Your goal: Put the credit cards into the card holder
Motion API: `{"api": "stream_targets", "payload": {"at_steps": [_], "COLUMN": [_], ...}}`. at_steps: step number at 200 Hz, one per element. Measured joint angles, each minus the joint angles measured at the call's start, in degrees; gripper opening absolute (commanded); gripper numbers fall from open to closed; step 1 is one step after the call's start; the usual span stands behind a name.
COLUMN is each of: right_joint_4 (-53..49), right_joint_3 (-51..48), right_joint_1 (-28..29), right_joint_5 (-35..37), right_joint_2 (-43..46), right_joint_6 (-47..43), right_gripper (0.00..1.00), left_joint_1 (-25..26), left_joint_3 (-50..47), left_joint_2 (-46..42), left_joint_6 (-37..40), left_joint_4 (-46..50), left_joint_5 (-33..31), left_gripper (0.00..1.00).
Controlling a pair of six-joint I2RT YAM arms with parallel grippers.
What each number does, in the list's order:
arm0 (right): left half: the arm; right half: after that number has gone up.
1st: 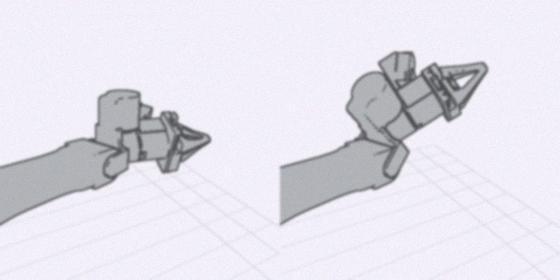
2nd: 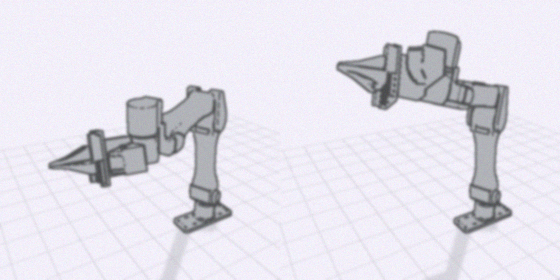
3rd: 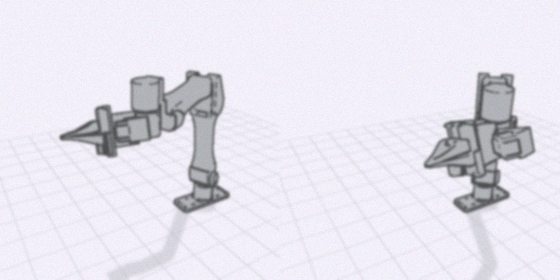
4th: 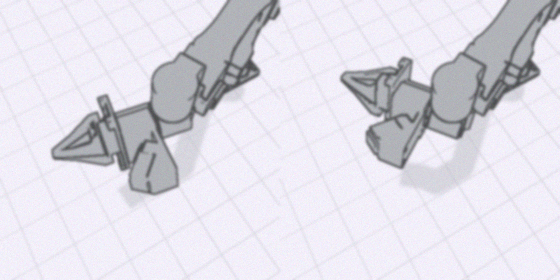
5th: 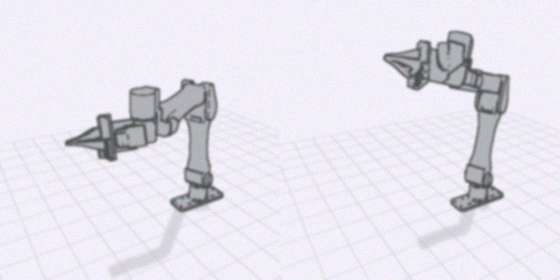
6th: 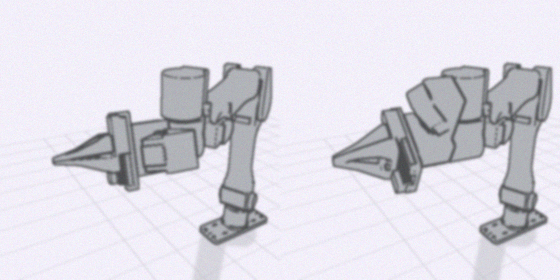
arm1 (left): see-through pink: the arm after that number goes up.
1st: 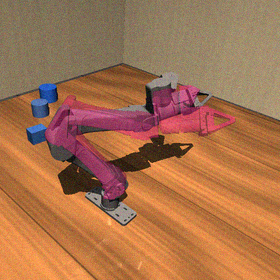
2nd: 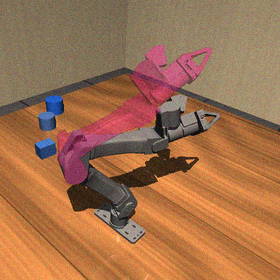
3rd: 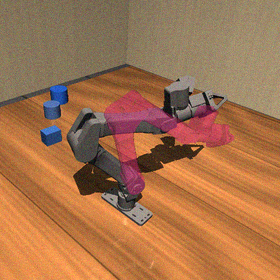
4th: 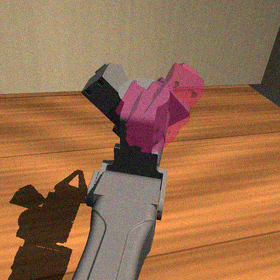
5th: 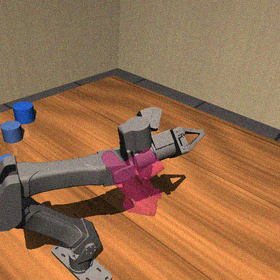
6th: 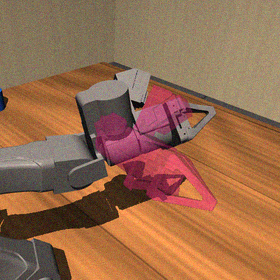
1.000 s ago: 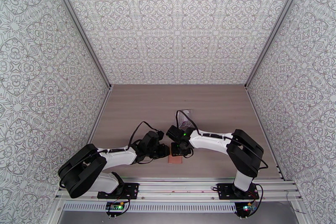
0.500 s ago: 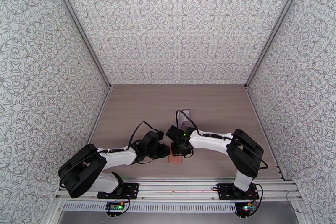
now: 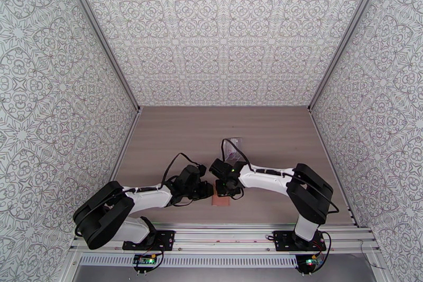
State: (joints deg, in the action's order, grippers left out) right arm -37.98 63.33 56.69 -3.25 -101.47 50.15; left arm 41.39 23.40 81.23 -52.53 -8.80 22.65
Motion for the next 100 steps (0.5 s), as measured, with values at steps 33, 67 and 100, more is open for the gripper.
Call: {"api": "stream_targets", "payload": {"at_steps": [33, 67, 100], "right_joint_4": [1.70, 2.73, 3.19], "right_joint_3": [-1.46, -2.32, -3.23], "right_joint_1": [-0.11, -0.48, -1.22], "right_joint_5": [-0.24, -0.42, -0.37], "right_joint_2": [1.03, 1.77, 2.78], "right_joint_6": [0.39, 0.66, 0.83], "right_gripper": [0.24, 0.24, 0.24], "left_joint_1": [0.00, 0.00, 0.11], "left_joint_3": [0.00, 0.00, 0.00], "left_joint_2": [0.00, 0.00, 0.00], "left_joint_6": [0.00, 0.02, 0.02], "left_joint_4": [0.17, 0.26, 0.68], "left_joint_5": [-0.20, -0.22, -0.37], "left_gripper": [0.18, 0.18, 0.17]}}
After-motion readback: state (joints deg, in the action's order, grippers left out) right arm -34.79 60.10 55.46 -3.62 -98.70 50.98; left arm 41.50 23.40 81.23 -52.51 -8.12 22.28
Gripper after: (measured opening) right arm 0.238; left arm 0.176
